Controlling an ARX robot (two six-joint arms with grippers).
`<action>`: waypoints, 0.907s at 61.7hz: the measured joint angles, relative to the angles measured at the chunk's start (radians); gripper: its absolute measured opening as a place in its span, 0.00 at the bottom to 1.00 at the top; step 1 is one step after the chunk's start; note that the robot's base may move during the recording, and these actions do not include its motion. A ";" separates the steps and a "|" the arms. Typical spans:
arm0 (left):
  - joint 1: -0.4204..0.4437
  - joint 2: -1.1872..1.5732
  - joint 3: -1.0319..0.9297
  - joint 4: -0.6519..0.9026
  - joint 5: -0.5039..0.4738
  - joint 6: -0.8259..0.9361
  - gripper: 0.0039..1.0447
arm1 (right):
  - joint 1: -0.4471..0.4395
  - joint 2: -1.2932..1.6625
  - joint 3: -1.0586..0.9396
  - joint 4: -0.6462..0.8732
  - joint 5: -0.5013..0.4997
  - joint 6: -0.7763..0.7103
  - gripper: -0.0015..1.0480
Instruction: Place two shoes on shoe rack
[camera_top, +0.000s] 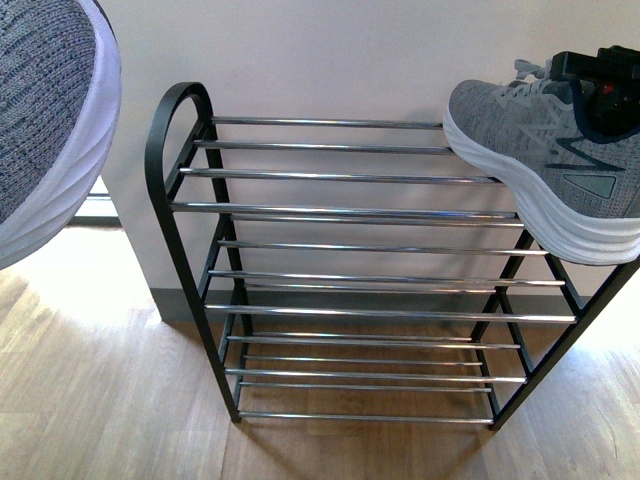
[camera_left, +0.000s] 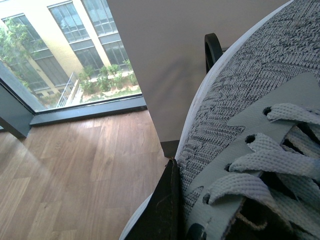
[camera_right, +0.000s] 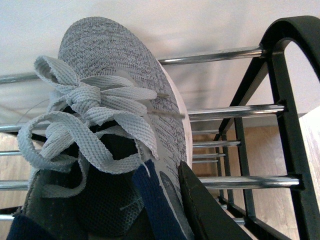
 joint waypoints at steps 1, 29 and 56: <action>0.000 0.000 0.000 0.000 0.000 0.000 0.01 | 0.000 0.000 0.000 0.000 -0.002 -0.005 0.01; 0.000 0.000 0.000 0.000 0.000 0.000 0.01 | -0.051 -0.312 -0.007 -0.222 -0.220 -0.042 0.66; 0.000 0.000 0.000 0.000 0.000 0.000 0.01 | -0.114 -0.721 -0.472 0.324 -0.168 -0.259 0.75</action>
